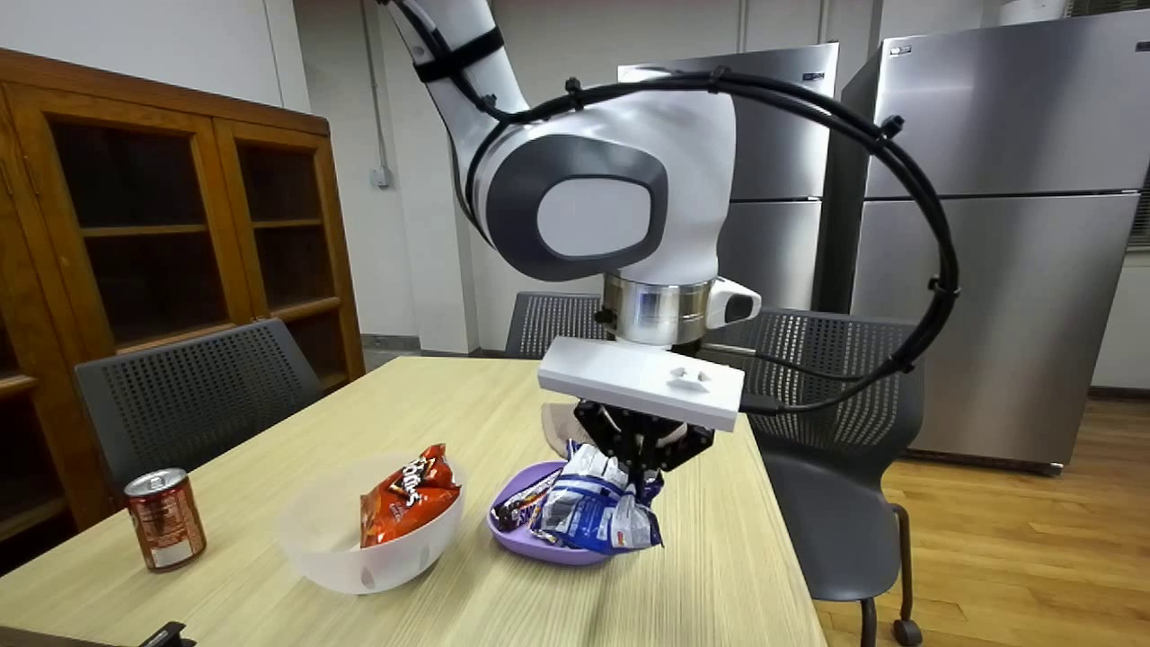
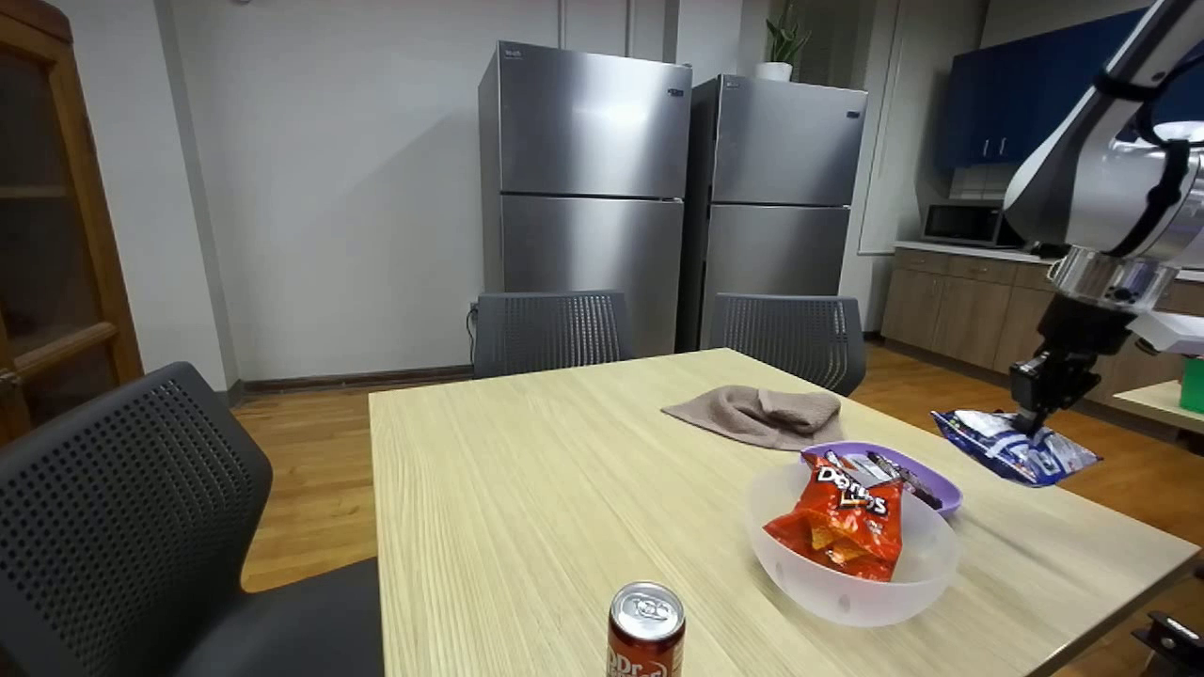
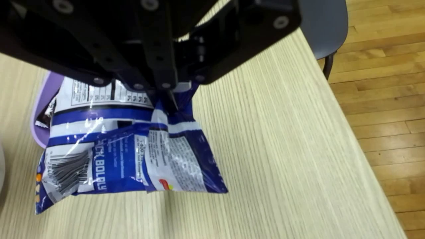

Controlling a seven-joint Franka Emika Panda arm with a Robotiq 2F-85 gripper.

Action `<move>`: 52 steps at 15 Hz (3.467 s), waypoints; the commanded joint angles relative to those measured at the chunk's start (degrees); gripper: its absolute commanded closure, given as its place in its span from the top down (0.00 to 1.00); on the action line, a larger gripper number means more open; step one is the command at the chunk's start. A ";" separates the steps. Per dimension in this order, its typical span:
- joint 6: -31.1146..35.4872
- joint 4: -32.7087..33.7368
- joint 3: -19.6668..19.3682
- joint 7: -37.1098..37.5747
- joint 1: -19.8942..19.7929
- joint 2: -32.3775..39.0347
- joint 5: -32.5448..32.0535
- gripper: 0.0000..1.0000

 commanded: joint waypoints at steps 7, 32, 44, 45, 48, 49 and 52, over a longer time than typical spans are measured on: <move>-0.86 -4.61 1.44 -3.00 7.06 -8.08 3.69 0.00; -1.84 -16.50 5.98 -12.66 25.49 -18.97 9.28 0.00; 1.81 -16.39 3.10 -10.38 33.25 -13.97 8.74 0.00; 2.16 -16.39 3.09 -10.39 33.28 -13.65 8.84 0.00; 3.15 -16.39 3.05 -10.50 33.36 -12.86 9.11 0.00; 3.27 -16.39 3.02 -10.53 33.36 -12.70 9.16 0.00; 3.50 -16.38 2.99 -10.63 33.43 -12.42 9.55 0.00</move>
